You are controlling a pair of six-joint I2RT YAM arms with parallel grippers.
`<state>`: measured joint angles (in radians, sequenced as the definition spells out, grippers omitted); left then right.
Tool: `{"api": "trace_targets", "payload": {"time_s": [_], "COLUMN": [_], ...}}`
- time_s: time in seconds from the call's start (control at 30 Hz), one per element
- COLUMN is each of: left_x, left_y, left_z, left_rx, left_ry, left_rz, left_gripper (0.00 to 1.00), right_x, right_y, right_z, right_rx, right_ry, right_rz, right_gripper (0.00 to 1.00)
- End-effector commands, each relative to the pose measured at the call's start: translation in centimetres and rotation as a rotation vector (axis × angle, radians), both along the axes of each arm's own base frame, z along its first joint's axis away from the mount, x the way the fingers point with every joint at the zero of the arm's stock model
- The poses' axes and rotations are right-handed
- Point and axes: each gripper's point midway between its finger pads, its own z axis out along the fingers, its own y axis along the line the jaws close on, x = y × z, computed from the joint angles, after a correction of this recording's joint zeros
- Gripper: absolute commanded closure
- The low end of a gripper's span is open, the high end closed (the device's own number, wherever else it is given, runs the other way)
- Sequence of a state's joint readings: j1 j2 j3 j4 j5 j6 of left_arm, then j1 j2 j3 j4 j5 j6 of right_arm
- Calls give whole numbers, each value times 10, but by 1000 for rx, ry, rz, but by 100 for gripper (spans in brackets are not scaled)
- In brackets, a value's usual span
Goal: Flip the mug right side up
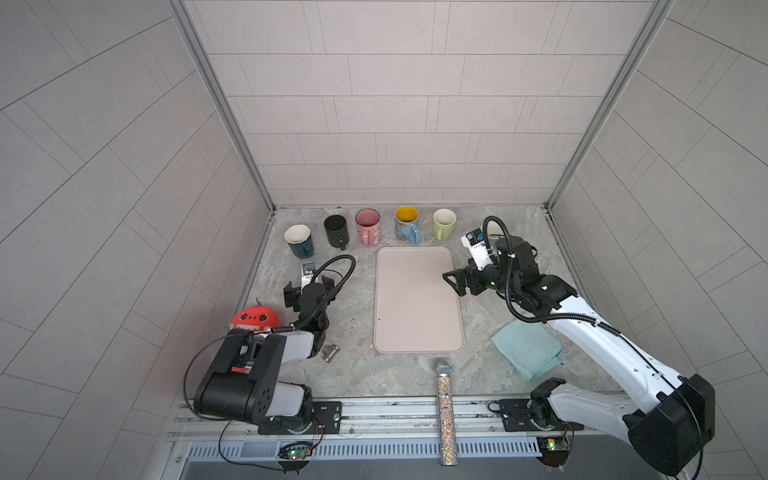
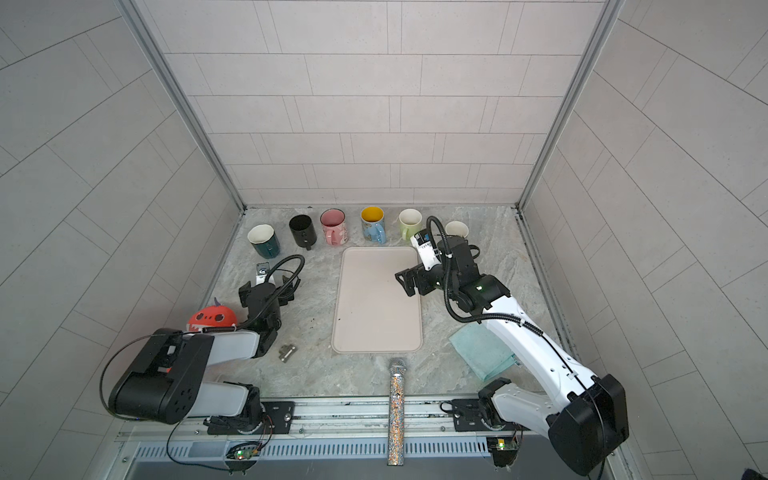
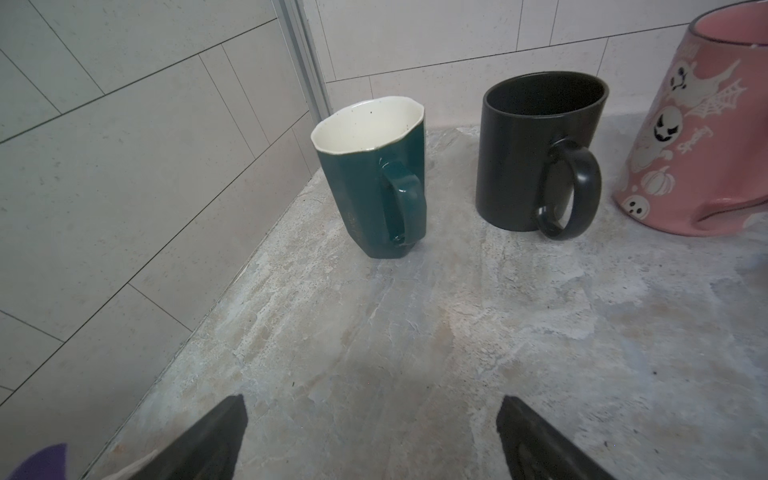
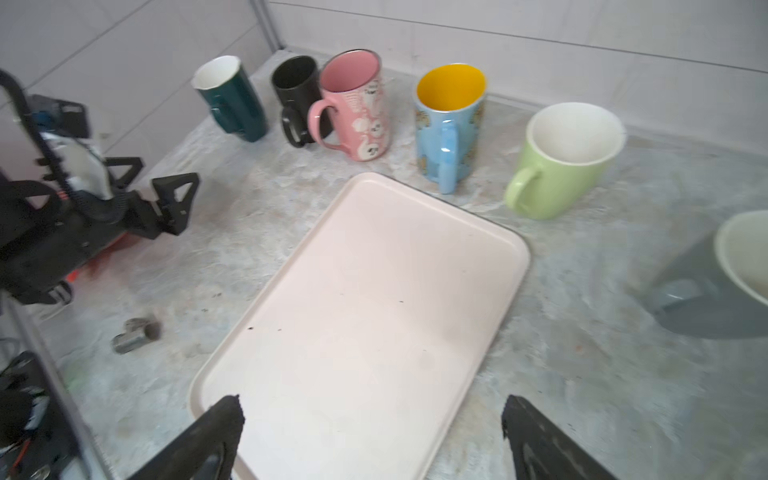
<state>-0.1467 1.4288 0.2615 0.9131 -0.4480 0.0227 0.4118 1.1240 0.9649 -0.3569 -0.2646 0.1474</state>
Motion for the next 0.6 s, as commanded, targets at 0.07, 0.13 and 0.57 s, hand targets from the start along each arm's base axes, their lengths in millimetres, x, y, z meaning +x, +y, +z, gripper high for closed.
{"api": "trace_targets", "payload": {"time_s": [0.07,0.13,0.57], "left_x": [20,15,43], "left_y": [-11,-14,-3], "left_z": [3,1,-9], "left_rx": [-13,-34,-96], "left_ry": [-130,-106,8], "left_rz": [-79,-98,-79], "left_gripper": [0,0,0], "right_x": [25,28,23], "right_y": [-110,-145,-190], "right_z": [-14,-18,-80], "right_rx": [-290,-333,-355], "right_ry": [-89,-141,-440], "right_rz": [-495,-644,-783], "right_gripper": [1,1,1]}}
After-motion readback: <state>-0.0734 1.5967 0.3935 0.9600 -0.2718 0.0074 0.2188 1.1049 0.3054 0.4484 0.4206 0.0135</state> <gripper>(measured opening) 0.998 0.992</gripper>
